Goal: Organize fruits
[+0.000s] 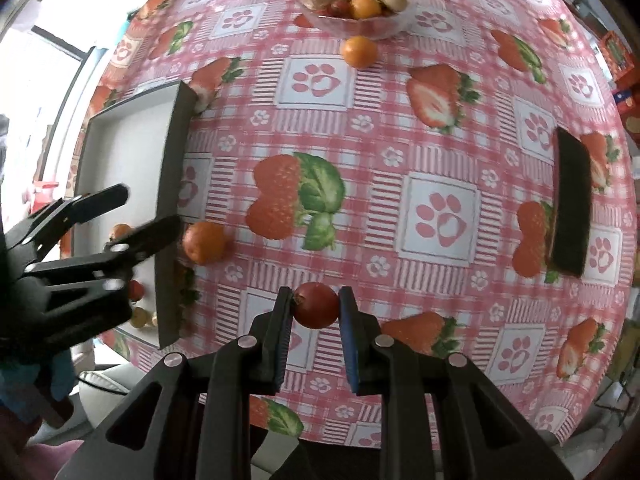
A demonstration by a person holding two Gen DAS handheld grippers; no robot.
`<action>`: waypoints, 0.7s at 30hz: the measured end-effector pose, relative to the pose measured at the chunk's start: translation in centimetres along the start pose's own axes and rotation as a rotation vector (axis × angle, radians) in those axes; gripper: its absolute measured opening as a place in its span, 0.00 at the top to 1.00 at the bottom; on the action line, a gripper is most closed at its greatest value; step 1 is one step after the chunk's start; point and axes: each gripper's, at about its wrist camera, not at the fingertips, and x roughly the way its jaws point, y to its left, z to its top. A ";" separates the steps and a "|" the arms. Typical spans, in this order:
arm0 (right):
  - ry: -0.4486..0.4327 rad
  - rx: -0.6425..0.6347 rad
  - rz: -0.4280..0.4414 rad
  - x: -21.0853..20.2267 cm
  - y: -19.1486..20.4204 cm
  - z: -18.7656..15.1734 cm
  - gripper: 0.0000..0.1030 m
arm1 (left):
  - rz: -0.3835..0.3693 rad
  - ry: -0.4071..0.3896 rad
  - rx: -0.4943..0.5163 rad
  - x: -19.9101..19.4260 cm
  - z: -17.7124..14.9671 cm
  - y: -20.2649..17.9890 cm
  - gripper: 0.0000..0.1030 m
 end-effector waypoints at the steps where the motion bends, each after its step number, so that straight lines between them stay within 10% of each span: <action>1: 0.002 0.008 -0.001 -0.1 -0.3 -0.2 0.76 | 0.014 -0.014 0.033 0.3 0.2 -0.8 0.24; 13: 0.010 0.123 0.005 -0.1 -4.5 -2.1 0.76 | 0.117 0.153 0.243 7.3 -0.3 -4.6 0.24; 15: 0.006 0.120 0.009 -0.2 -4.5 -2.1 0.76 | 0.107 0.174 0.248 7.7 -0.6 -4.7 0.61; 21: -0.002 0.099 0.018 -0.3 -3.8 -1.9 0.76 | -0.007 0.181 0.063 7.1 -0.6 -1.9 0.60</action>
